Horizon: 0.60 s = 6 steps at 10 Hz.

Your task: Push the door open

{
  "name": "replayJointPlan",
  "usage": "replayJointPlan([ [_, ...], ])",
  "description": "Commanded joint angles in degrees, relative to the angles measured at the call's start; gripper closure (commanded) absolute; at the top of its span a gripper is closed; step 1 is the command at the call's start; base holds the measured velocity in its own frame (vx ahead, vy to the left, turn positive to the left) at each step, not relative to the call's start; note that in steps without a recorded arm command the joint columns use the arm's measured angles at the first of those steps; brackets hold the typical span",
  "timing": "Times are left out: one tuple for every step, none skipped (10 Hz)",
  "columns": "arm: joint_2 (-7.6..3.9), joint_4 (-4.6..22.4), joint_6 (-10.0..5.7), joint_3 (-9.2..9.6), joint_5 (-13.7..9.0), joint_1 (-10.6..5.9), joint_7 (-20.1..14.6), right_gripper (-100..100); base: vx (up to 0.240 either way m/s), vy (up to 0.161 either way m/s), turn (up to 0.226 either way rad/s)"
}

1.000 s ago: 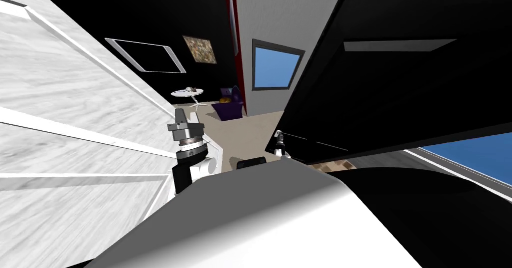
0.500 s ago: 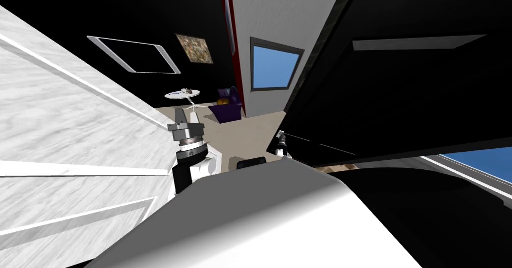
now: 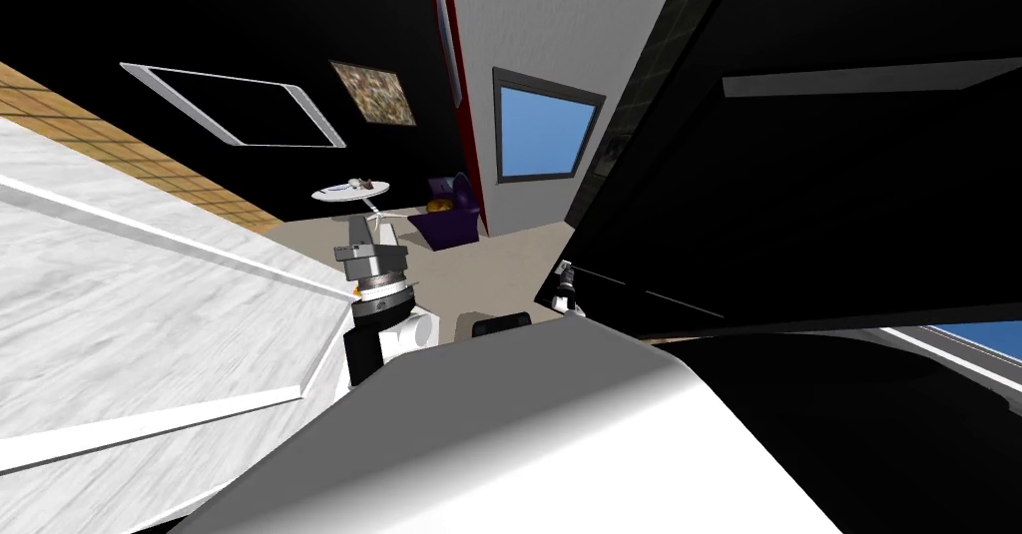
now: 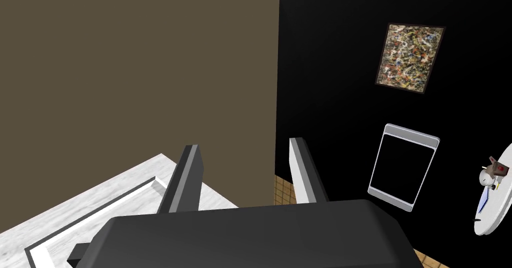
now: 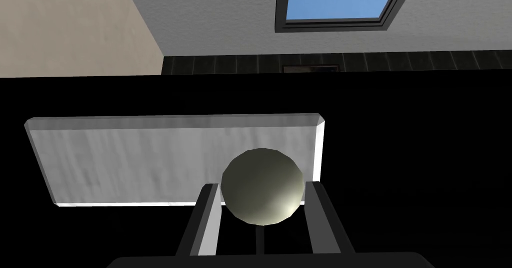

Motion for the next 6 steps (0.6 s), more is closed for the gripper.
replayJointPlan([
  [-0.08,0.23,-0.17,-0.74,-0.43,-0.12,0.18,100,0.173,0.033,-0.047],
  [-0.09,0.39,-0.12,-0.47,-0.26,0.05,0.1,100,0.071,0.014,-0.032],
  [-0.3,0.47,-0.26,-1.58,-0.88,0.16,0.44,100,0.123,-0.002,-0.039],
  [-0.33,0.47,-0.28,-1.82,-1.01,0.18,0.53,100,0.184,-0.007,-0.042],
  [-0.39,0.49,-0.3,-2.36,-1.31,0.23,0.72,100,0.18,-0.033,-0.037],
  [-0.45,0.5,-0.33,-2.96,-1.65,0.28,0.94,100,0.181,-0.061,-0.028],
])
